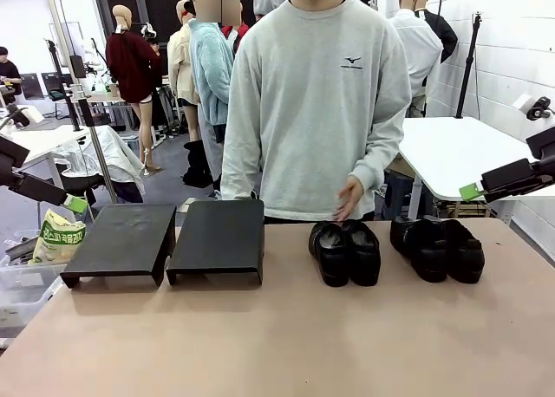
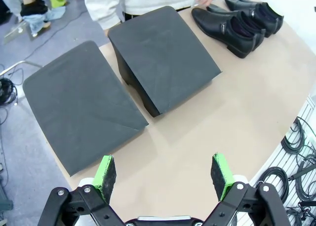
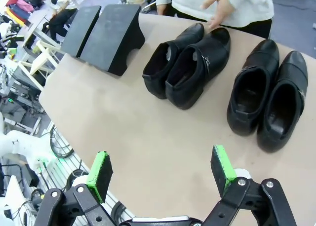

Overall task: Organize the shoes by placing them on the stand.
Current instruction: Pick up one Shoe and place it in the middle of the table.

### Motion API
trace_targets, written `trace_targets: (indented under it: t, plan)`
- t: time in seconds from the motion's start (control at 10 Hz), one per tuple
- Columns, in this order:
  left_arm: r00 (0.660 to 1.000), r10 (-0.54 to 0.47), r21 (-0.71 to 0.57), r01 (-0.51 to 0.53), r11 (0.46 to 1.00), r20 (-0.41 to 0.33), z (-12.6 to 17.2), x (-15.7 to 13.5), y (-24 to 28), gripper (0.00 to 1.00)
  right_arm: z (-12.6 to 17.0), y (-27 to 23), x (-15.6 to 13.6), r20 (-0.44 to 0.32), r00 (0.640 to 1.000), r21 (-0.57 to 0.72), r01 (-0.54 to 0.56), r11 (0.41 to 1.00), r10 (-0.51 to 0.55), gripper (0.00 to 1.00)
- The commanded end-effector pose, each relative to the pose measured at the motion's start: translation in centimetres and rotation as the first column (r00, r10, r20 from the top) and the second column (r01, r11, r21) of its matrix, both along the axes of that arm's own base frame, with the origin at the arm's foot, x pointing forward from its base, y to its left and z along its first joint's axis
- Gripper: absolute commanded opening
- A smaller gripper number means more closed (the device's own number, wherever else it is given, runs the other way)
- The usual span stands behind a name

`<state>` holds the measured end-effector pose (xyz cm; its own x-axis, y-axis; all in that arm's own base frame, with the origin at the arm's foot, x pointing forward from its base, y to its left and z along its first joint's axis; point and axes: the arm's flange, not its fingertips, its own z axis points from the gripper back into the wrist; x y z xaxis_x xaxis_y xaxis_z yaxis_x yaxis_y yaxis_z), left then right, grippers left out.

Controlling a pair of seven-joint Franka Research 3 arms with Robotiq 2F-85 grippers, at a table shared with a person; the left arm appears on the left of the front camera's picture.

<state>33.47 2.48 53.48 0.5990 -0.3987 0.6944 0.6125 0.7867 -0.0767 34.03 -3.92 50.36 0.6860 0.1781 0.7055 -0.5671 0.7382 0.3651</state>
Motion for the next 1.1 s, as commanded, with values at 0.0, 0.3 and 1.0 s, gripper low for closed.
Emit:
trace_targets:
  t: [0.0, 0.3, 1.0]
  plan:
    - [1.000, -0.005, 0.007, 0.005, 1.000, 0.002, -0.07, 0.03, 0.11, 1.00, -0.02, 0.05, 0.07, 0.005, 1.000, 0.008, -0.012, 1.000, 0.012, 1.00]
    - [1.000, -0.005, 0.007, 0.005, 1.000, 0.002, -0.07, 0.03, 0.11, 1.00, -0.02, 0.05, 0.07, 0.005, 1.000, 0.008, -0.012, 1.000, 0.012, 1.00]
    - [1.000, -0.005, 0.007, 0.005, 1.000, 0.002, -0.07, 0.03, 0.11, 1.00, -0.02, 0.05, 0.07, 0.005, 1.000, 0.008, -0.012, 1.000, 0.012, 1.00]
